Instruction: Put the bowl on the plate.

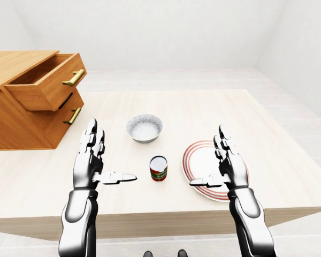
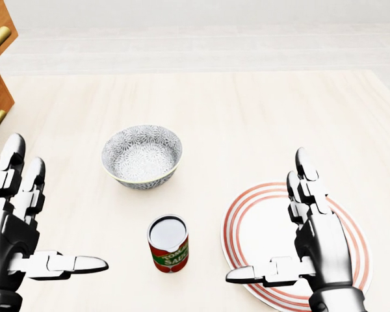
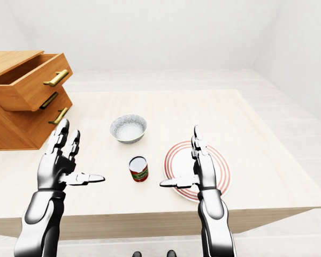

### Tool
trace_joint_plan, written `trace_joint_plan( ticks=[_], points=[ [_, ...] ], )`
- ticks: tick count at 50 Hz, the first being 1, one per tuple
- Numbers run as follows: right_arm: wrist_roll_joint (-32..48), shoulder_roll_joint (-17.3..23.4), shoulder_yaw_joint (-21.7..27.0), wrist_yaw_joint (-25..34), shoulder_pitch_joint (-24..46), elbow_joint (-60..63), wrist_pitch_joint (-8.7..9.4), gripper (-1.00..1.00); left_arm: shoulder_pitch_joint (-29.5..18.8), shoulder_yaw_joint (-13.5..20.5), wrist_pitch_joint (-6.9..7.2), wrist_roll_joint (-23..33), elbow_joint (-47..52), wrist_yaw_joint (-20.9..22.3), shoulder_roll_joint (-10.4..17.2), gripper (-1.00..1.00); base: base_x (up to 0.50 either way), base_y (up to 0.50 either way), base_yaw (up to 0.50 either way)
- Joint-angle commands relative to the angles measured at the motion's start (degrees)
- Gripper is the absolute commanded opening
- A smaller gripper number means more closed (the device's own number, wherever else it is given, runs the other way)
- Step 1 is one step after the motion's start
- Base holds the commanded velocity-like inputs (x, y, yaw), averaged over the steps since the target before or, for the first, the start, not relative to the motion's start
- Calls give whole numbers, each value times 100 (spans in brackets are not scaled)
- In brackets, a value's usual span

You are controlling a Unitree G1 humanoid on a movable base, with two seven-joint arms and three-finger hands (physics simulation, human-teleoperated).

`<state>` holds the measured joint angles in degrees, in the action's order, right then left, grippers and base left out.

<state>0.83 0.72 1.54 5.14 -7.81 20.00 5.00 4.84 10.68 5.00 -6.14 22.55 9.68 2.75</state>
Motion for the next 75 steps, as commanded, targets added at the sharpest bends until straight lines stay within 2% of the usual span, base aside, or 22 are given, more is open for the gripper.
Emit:
trace_joint_plan(
  ticks=[1, 21, 32, 53, 75],
  points=[
    [13, -5, -7, 24, -39, 95, 0, 100, 80, 23, 0, -13, 65, 50, -17, 100, 0, 0, 0],
    [103, -11, 8, -24, -77, 194, 0, 100, 109, 33, 0, 31, 173, 59, -33, 100, 2, -5, 0],
    [119, -25, 16, -61, -90, 256, 0, 100, 132, 48, 0, 21, 163, 116, -28, 100, 32, 0, 0],
    [62, -15, 44, -37, -124, 85, 0, 100, 205, -82, 0, 214, 11, 169, -60, 100, 0, -8, 0],
    [79, -25, 28, -32, -151, 134, 0, 100, 196, -18, 0, 170, -11, 197, -46, 100, 0, -8, 0]
  ],
)
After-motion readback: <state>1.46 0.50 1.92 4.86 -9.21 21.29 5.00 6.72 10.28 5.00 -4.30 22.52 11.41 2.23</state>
